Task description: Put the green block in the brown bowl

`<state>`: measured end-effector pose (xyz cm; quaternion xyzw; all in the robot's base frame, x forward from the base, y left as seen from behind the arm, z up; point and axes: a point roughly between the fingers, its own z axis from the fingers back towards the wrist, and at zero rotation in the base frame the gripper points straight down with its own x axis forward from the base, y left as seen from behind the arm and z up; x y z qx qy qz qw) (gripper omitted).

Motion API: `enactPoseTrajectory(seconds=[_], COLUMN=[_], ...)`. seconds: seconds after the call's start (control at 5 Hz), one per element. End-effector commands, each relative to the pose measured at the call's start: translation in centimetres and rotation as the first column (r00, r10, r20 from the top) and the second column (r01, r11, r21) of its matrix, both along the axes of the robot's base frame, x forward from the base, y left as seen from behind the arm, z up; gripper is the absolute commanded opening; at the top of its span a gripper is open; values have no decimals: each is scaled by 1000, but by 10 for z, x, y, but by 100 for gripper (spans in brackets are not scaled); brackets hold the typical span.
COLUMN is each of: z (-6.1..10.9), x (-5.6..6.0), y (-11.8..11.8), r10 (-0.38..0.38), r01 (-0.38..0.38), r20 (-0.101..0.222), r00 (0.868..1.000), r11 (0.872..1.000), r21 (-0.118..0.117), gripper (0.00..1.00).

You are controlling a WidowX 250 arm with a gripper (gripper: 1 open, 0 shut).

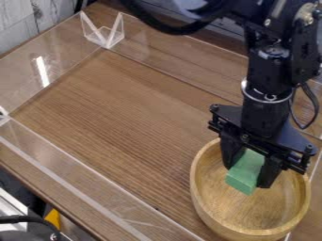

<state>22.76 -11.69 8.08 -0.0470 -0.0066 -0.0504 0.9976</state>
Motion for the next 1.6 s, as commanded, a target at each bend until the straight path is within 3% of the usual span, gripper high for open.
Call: enactPoseTrajectory(seconds=[0.0, 0.8, 1.4], z=[5, -19, -23], x=[7, -1, -5], y=[-4, -8, -7], r10=[7, 7, 16], r01=[-6, -7, -16], r20=[38, 14, -7], r00=[999, 1000, 1000], r11=[1000, 1000, 1000], r21=[-15, -7, -13], gripper=[0, 0, 0])
